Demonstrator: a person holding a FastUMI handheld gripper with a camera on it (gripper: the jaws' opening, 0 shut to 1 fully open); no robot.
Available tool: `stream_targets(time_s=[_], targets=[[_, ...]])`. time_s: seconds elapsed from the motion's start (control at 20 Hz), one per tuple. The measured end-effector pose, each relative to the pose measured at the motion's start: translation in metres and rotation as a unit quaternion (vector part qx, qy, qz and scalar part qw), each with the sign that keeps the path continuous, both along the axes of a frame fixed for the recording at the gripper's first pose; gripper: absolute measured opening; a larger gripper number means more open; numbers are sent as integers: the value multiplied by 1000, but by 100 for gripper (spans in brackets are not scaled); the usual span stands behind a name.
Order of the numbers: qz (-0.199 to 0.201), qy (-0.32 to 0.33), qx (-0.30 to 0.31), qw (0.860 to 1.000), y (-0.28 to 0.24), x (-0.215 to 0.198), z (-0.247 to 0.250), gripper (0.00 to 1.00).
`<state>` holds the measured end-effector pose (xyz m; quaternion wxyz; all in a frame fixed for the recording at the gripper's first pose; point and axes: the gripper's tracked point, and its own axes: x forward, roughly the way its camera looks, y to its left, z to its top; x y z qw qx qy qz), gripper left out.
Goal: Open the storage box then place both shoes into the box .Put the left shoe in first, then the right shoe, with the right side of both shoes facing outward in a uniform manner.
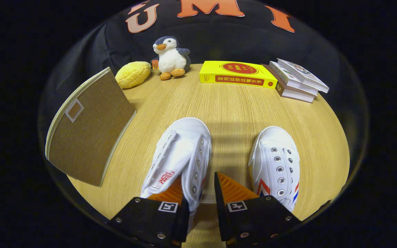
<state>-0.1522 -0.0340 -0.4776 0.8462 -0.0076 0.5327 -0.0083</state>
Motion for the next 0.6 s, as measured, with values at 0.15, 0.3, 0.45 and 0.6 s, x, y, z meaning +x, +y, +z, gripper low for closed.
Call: stream_targets(time_s=[0.15,0.3,0.45,0.6], targets=[[-17,4,23,1000,4,-3,-1,18],[-69,28,58,996,5,-1,3,8],[-84,30,76,993,8,1,12,4],[-88,21,92,992,16,5,29,4]])
